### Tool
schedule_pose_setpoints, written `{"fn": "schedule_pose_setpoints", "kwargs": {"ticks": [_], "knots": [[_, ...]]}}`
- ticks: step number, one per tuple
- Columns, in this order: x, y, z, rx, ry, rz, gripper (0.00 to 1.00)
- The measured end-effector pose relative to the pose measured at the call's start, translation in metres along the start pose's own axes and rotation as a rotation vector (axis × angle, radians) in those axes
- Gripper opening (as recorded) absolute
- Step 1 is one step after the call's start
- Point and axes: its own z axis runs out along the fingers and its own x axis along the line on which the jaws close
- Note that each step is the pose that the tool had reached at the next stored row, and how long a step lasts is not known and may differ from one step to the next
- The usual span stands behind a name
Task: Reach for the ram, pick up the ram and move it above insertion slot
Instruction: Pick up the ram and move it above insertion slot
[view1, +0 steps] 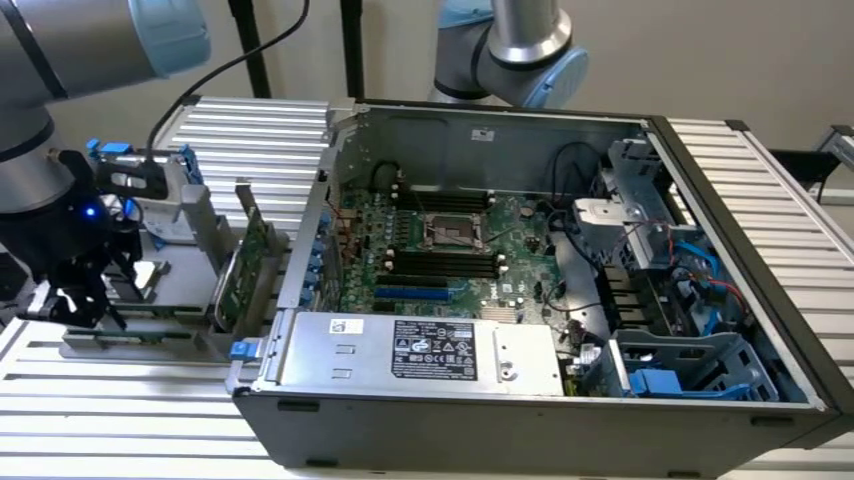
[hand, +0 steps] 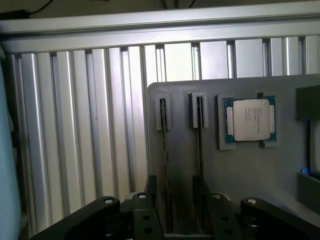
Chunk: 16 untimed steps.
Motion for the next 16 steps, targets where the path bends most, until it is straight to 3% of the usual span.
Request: {"fn": "schedule_pose_setpoints", "kwargs": {"ticks": [16], "knots": [[0.006, -0.0012, 0.0289, 0.0003, 0.0027, 0.000, 0.42]]}}
